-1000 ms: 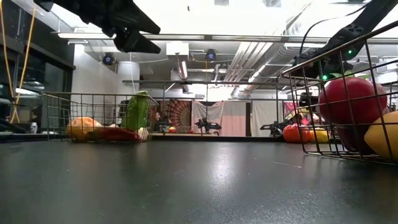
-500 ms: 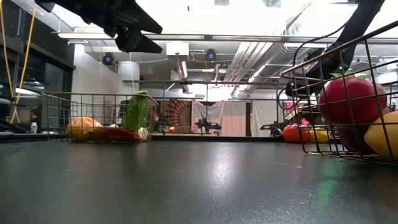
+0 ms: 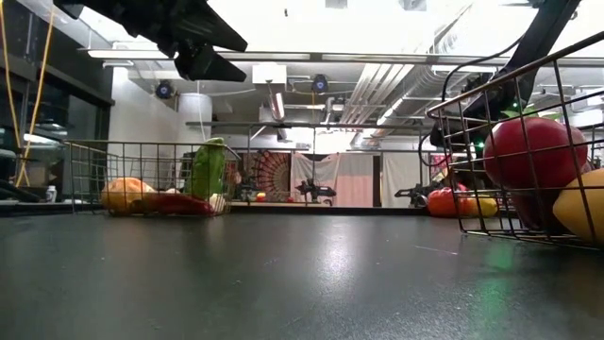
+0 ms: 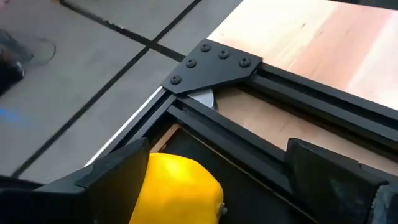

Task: Sort produce into baskets
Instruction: Put the yellow lemon into the bottom wire basket

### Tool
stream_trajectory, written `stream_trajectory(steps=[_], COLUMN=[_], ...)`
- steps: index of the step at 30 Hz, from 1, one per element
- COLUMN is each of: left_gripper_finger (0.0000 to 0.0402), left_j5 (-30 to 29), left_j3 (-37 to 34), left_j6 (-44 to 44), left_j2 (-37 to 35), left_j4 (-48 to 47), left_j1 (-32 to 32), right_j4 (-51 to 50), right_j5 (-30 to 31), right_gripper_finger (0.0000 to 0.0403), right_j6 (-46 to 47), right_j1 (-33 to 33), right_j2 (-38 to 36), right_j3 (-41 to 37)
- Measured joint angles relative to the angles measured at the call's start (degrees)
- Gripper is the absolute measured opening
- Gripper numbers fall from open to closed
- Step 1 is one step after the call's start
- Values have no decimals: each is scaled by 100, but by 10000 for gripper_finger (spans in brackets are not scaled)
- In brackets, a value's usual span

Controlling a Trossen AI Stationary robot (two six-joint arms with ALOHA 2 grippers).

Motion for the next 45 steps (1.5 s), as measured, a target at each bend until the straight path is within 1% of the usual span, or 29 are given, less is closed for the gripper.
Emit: stream_trajectory(steps=[2, 5, 7, 12, 13, 14, 16, 18, 20, 24, 29, 33, 38, 45], left_gripper_finger=[392, 392, 392, 392, 392, 392, 392, 392, 392, 392, 392, 392, 392, 392], left_j5=[1, 1, 0, 1, 1, 1, 1, 2, 2, 1, 1, 1, 1, 1], left_j3=[0, 0, 0, 0, 0, 0, 0, -2, -2, -2, -2, -2, -2, -2], left_j6=[-6, -6, 56, 80, 80, 80, 80, 80, 77, 77, 75, 29, 25, -21], left_j2=[0, 0, 0, -2, -2, -2, -2, -9, -9, -9, -9, -7, -7, -4], left_j4=[0, 4, 12, 13, 13, 13, 13, 7, -20, -36, -35, -37, -37, -39], left_j1=[0, 2, 8, 9, 9, 9, 9, 9, 9, 9, 9, 9, 9, 9], right_j4=[3, 283, 330, 267, 258, 113, 32, -11, -72, -288, -404, -409, -435, -441], right_j5=[-154, -645, -917, -1066, -1171, -1456, -1505, -1725, -1754, -1839, -1761, -1674, -1608, -1562], right_gripper_finger=[374, 374, 374, 374, 374, 374, 374, 374, 374, 374, 374, 374, 374, 374], right_j6=[-220, -770, -858, -1084, -1128, -1263, -1565, -1763, -1980, -1999, -2191, -2504, -2976, -2871], right_j1=[-8, -9, -8, -11, -11, -11, 10, -13, -4, 100, 355, 533, 579, 586], right_j2=[-12, -16, -15, -15, -13, 4, 28, 10, 15, 11, 15, 15, 15, 15], right_j3=[8, 13, 20, 15, 15, 2, -22, -23, -22, -13, -24, -28, -24, -24])
